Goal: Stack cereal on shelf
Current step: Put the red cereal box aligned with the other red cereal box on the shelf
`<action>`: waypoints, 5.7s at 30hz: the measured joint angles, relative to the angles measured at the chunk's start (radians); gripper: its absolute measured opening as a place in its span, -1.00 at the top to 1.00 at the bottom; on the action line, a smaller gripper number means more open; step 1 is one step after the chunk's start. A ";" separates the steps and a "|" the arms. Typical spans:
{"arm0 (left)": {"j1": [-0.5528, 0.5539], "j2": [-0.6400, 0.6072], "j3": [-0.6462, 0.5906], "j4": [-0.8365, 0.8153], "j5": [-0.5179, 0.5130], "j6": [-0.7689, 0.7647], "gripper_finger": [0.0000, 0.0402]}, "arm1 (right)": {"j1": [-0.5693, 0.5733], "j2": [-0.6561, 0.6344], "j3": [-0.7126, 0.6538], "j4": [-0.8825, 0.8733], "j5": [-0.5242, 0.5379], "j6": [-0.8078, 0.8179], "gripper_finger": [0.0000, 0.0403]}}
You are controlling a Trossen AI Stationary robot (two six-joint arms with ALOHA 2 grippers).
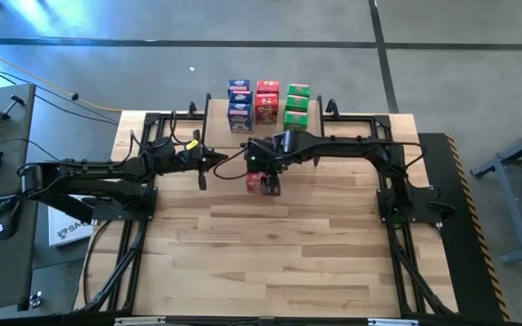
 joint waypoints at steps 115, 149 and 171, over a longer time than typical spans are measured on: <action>-0.112 0.685 1.307 -1.401 -0.267 0.296 0.49 | 0.150 -0.792 -1.195 1.152 0.021 0.096 0.99; 0.008 0.734 1.398 -1.298 -0.274 0.360 -0.03 | 0.150 -0.791 -1.195 1.159 0.011 0.096 0.99; -0.068 0.569 1.006 -1.036 -0.395 0.268 0.83 | 0.149 -0.791 -1.195 1.168 0.027 0.084 0.99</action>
